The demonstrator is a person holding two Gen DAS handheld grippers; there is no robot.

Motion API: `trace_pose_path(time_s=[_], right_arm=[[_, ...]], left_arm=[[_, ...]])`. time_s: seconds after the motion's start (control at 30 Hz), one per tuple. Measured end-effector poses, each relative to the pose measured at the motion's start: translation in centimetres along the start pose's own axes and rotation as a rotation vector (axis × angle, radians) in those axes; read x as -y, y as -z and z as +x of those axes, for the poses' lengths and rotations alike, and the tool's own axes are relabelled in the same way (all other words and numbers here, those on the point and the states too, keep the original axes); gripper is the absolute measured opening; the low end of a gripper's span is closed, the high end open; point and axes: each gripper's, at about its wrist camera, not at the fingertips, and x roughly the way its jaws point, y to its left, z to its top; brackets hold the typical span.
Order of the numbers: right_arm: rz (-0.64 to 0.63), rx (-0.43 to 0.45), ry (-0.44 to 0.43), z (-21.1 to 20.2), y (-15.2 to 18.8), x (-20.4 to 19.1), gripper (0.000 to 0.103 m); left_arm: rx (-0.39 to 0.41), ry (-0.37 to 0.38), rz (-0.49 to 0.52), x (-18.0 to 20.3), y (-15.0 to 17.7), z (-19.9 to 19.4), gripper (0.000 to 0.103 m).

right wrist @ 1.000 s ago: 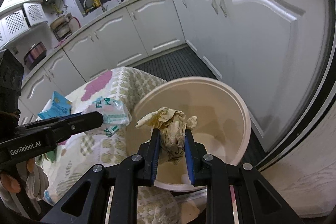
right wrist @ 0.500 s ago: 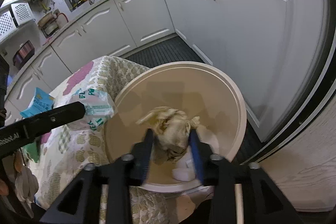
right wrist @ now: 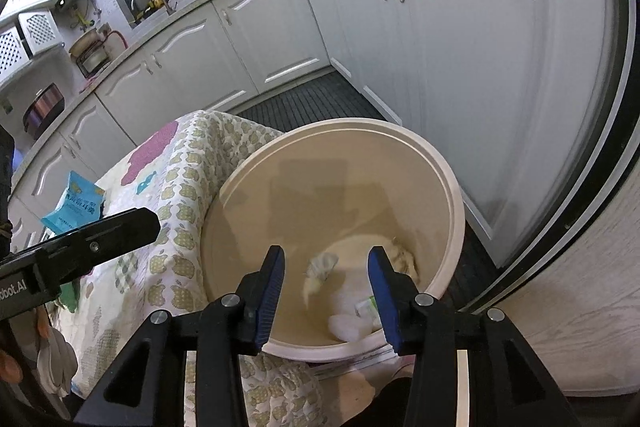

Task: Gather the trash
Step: 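Open both tools and drop the wrapper and paper wad into the bin, then move both open tools away from the bin back over the cluttered table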

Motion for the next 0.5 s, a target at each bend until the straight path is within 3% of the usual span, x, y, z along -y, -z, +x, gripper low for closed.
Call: trace_pose_path(time_s=[0.5], right_arm=[[-0.027, 0.023, -0.010, -1.8, 0.0, -1.8, 0.047]], left_arm=[[0.057, -0.041, 0.041, 0.2, 1.3, -3.6, 0.047]])
